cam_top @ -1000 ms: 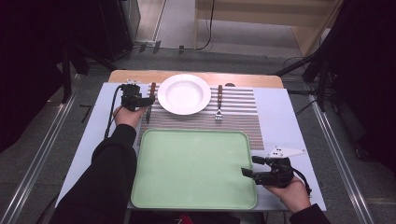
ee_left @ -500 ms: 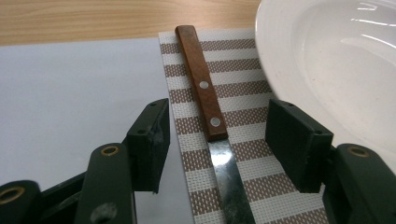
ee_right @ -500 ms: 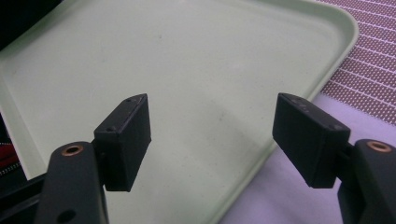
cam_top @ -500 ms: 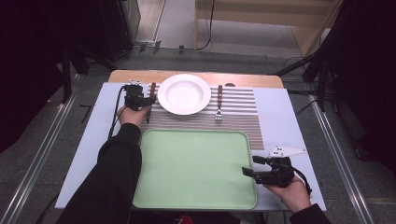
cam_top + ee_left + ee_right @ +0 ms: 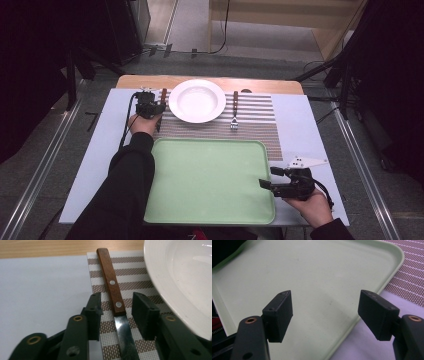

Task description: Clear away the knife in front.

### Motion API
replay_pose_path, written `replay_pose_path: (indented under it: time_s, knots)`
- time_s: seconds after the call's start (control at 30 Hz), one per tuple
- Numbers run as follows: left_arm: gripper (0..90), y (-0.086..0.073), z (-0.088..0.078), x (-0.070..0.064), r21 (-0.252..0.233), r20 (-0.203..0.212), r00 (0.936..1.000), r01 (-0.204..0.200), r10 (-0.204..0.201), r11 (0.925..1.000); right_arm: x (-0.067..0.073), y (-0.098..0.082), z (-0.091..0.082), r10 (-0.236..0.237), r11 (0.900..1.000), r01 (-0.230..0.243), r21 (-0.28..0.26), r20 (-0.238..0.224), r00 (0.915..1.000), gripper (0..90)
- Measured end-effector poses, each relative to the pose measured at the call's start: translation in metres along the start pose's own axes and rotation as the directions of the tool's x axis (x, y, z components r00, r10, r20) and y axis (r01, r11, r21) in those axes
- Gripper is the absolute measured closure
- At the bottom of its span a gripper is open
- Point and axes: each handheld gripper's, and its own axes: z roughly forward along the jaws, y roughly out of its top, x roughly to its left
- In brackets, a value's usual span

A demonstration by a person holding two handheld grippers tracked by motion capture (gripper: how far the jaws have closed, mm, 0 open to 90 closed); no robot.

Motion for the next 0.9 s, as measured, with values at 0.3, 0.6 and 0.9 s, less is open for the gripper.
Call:
replay_pose_path:
  time_s: [0.3, 0.6, 0.9]
  knots:
    - [64.1, 0.003, 0.004, -0.006, 0.006, -0.021, 0.9997, -0.015, 0.016, 0.9999, 0.000, 0.000, 0.001, 0.001, 1.000, -0.001, 0.001, 0.000, 1.0000, 26.9]
    - [68.1, -0.001, 0.007, -0.014, -0.018, -0.076, 0.9968, -0.027, 0.025, 0.9995, 0.000, 0.000, 0.000, 0.004, 1.000, -0.004, 0.003, 0.003, 1.0000, 26.8]
    - [74.2, -0.001, 0.007, -0.016, -0.022, -0.106, 0.9943, 0.009, -0.012, 0.9997, -0.001, 0.000, 0.000, 0.001, 1.000, -0.001, 0.002, 0.002, 1.0000, 26.8]
